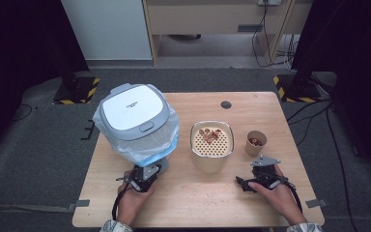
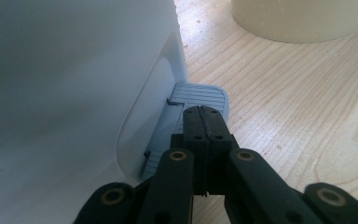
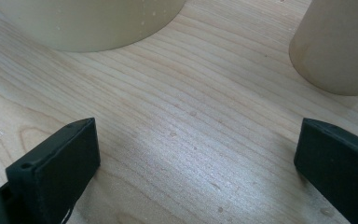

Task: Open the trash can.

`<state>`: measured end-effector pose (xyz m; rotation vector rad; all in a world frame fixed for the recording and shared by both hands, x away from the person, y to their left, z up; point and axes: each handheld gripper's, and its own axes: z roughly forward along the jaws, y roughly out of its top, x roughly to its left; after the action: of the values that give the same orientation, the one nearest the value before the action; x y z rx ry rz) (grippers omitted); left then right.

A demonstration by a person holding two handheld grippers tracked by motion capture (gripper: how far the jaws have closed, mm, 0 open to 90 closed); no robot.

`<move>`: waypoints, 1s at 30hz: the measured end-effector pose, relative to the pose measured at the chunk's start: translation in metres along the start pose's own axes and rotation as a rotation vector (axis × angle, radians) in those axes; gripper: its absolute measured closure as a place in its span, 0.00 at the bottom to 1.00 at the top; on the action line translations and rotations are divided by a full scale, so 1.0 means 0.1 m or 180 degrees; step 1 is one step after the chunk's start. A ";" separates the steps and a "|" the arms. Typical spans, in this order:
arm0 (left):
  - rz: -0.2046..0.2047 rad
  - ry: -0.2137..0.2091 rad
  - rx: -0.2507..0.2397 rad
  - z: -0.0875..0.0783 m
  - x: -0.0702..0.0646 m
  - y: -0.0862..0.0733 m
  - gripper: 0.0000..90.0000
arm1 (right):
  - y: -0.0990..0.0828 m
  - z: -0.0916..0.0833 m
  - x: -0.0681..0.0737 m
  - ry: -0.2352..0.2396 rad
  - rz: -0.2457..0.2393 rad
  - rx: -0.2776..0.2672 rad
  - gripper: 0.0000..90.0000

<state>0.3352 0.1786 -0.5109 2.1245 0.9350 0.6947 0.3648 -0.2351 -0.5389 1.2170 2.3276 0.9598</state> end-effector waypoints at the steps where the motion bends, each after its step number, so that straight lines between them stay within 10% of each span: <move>1: 0.0017 0.0010 -0.0004 0.01 0.00 0.00 0.99 | 0.00 0.00 0.00 0.0000 0.0000 0.0000 0.01; 30: 0.0083 0.0024 0.0194 0.13 -0.01 -0.06 0.99 | -0.01 -0.03 0.00 -0.0006 0.0036 0.0043 0.02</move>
<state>0.3414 0.1762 -0.5236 2.1924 0.9448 0.6957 0.3632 -0.2367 -0.5375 1.2371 2.3319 0.9477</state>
